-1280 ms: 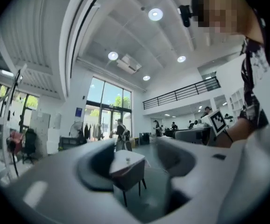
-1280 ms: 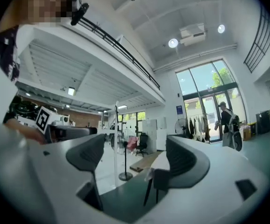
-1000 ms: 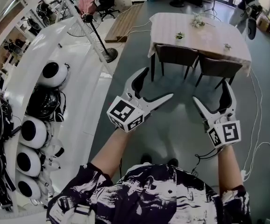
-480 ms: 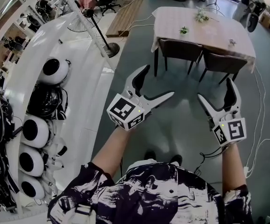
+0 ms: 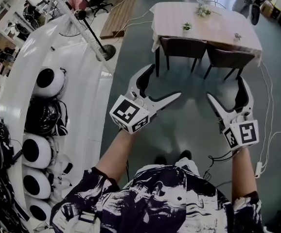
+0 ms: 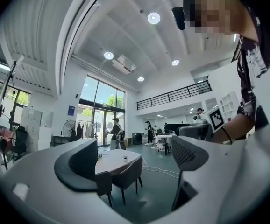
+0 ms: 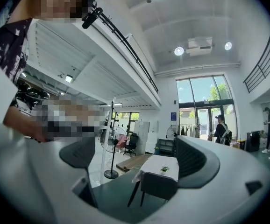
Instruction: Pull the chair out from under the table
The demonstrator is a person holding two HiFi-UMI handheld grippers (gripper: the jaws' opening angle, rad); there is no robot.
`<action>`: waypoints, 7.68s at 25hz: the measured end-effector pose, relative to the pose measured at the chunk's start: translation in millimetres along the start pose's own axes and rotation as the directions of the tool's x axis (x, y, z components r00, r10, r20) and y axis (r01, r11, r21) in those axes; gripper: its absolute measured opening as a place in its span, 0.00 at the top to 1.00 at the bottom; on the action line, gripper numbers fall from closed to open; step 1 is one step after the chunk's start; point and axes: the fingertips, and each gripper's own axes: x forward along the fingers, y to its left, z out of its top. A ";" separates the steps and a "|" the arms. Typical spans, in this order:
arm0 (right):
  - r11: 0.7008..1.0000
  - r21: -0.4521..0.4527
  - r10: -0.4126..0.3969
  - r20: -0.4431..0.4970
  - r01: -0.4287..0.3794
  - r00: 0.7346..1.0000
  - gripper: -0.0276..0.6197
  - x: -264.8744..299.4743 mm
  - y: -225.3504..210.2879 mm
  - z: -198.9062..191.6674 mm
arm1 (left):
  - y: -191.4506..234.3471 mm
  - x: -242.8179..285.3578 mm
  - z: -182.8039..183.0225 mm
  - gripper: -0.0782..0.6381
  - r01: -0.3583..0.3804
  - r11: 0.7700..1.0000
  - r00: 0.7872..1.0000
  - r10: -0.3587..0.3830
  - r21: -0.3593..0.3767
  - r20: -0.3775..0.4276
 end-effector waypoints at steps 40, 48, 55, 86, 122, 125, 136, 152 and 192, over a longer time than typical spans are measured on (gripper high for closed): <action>0.715 -0.442 0.139 -0.669 -0.541 0.730 0.21 381.4 -232.6 -325.6 | 312.3 339.2 -297.0 0.23 0.302 0.904 0.768 -0.043 0.303 -0.639; 0.504 -0.420 0.026 -0.866 -0.754 0.500 0.21 436.8 -233.1 -499.6 | 344.2 379.7 -417.5 0.24 0.343 0.906 0.688 -0.064 0.247 -0.723; 0.449 -0.383 -0.002 -0.904 -0.807 0.428 0.22 452.1 -242.1 -561.7 | 359.2 399.5 -483.8 0.25 0.422 0.867 0.602 -0.048 0.267 -0.797; 0.404 -0.326 -0.030 -0.939 -0.854 0.344 0.89 417.3 -213.9 -581.7 | 343.2 379.0 -519.3 0.82 0.585 0.702 0.460 0.126 0.407 -0.879; 0.448 -0.057 0.094 -0.989 -0.892 0.110 0.89 61.5 3.2 -525.2 | 21.5 115.7 -493.7 0.82 0.616 0.768 0.310 -0.033 0.175 -0.950; 0.452 -0.033 0.101 -0.991 -0.892 0.088 0.89 41.5 16.4 -521.0 | 4.6 100.9 -491.0 0.82 0.622 0.768 0.300 -0.050 0.156 -0.953; 0.381 0.005 0.153 -0.987 -0.925 0.057 0.88 -12.6 52.7 -512.3 | -42.9 59.1 -487.5 0.82 0.606 0.791 0.259 -0.092 0.088 -0.962; 0.305 -0.028 0.189 -0.978 -0.952 0.089 0.88 -30.4 51.7 -509.1 | -64.4 54.2 -486.0 0.82 0.555 0.831 0.242 -0.102 0.052 -0.965; 0.987 0.086 0.144 -0.073 -0.137 0.987 0.95 202.0 -147.8 -5.5 | 120.0 222.1 21.6 0.88 0.144 0.986 0.988 -0.147 -0.081 -0.039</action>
